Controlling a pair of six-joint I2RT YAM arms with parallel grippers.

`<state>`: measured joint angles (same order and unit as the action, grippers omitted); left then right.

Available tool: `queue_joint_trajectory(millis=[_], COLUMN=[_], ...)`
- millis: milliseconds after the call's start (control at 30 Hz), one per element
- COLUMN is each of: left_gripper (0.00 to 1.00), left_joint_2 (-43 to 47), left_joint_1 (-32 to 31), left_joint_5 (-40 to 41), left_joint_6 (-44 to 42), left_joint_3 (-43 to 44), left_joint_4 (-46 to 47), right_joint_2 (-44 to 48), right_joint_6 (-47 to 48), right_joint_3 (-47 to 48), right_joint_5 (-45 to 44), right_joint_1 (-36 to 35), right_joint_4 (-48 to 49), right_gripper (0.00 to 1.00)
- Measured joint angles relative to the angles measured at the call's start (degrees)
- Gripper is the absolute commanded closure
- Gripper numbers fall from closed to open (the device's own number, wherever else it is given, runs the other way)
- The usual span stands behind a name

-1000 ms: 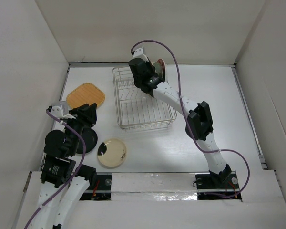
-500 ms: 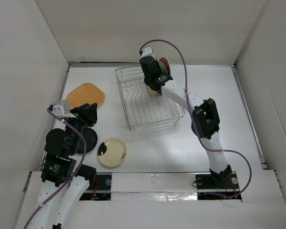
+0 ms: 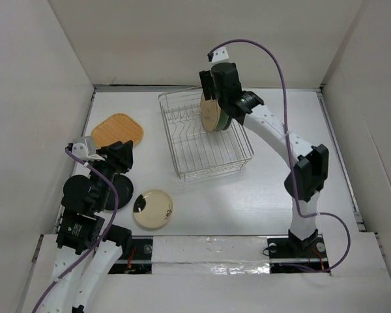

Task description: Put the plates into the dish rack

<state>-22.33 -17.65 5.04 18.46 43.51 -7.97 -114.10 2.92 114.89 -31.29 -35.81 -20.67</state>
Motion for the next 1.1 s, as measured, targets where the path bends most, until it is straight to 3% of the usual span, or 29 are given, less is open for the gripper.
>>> queue_joint_trajectory(millis=[33,133,167,200,333,500,733,800,833,933,1100], left_gripper=[0.67,0.79,0.83,0.90,0.98,1.00,1.00,1.00,1.00,0.91,0.83], left_joint_2=[0.0,0.0,0.0,0.0,0.0,0.7,1.4,1.4,1.4,1.4,1.4], left_joint_1=[0.0,0.0,0.0,0.0,0.0,0.0,0.5,0.5,0.5,0.5,0.8], left_joint_5=[0.1,0.5,0.9,1.2,3.5,7.2,9.3,9.4,9.4,9.4,8.9], left_joint_6=[0.0,0.0,0.1,0.0,0.2,0.7,1.6,1.6,1.6,1.8,2.1], left_joint_3=[0.0,0.0,0.0,0.0,0.0,0.0,0.0,0.0,0.0,0.0,0.0], left_joint_4=[0.0,0.0,0.0,0.0,0.0,0.0,0.0,0.0,0.0,0.0,0.0], right_joint_2=[2.2,9.6,11.8,13.4,13.2,4.0,-14.2,-17.6,-19.4,-22.2,-27.2], right_joint_6=[-0.8,-3.8,-4.9,-6.3,-10.2,-16.3,-25.6,-27.4,-28.1,-29.2,-30.4], right_joint_3=[-1.2,-7.2,-9.3,-11.0,-12.7,-10.8,1.4,3.6,4.6,5.9,10.0], right_joint_5=[1.4,6.5,8.4,10.9,19.3,28.8,30.3,32.0,32.9,34.3,37.6], right_joint_1=[-0.7,-4.0,-5.6,-7.4,-14.4,-20.0,-22.1,-22.4,-22.5,-23.0,-24.4], right_joint_4=[0.2,2.2,3.2,4.1,7.3,10.0,9.0,8.9,8.5,8.0,6.5], right_gripper=[0.49,0.97,1.00,1.00,1.00,1.00,1.00,0.92,0.80,0.59,0.52])
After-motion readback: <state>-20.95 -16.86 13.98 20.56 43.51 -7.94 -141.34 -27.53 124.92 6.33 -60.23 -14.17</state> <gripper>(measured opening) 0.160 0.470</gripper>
